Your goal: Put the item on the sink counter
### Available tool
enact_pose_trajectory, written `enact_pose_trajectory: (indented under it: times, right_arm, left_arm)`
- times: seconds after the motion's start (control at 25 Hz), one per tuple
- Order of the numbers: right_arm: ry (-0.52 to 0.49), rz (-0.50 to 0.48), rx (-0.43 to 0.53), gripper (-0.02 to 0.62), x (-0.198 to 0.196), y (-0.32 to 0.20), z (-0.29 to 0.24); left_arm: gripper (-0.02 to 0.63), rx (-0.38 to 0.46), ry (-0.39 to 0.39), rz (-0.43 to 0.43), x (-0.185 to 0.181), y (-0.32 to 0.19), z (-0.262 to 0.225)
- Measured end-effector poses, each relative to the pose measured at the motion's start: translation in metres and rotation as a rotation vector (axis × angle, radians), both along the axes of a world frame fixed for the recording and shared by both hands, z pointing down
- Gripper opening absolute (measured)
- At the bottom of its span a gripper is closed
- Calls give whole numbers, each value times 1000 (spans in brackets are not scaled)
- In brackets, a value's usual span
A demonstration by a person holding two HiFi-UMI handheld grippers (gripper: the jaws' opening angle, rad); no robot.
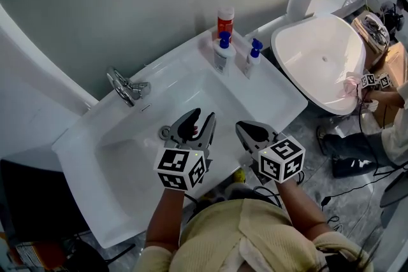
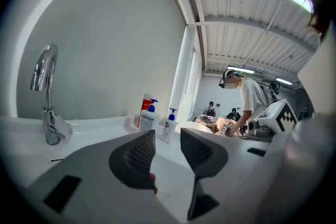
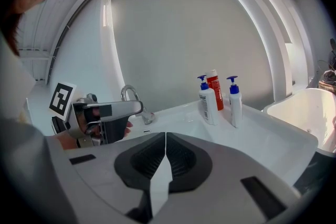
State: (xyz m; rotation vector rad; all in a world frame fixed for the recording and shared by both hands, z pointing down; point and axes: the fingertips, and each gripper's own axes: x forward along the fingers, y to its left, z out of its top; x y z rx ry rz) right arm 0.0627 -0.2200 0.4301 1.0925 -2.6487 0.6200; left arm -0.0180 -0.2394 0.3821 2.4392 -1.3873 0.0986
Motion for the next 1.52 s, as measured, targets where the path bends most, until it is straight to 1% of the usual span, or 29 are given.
enact_pose_trajectory:
  times: [0.04,0.2,0.48,1.2,1.52]
  right_arm:
    - [0,-1,1,26,-1,1,0]
    - [0,-5,7,26,-3,4,-1]
    - [6,-1,8,26,-5,10,0]
    - [20,16,-12,26,-9,23,6]
    - [21,21,-20,25,-9,23,9]
  left_arm:
    - [178,2,-8,-4,-1,1,0]
    - [166,-7,-20,6,-2,7,1]
    - [108,-54,-29,14,-7,22,11]
    - [72,-188,-26,-10,-28,54,44]
    - [69,-199,-37,-34,-36,56,50]
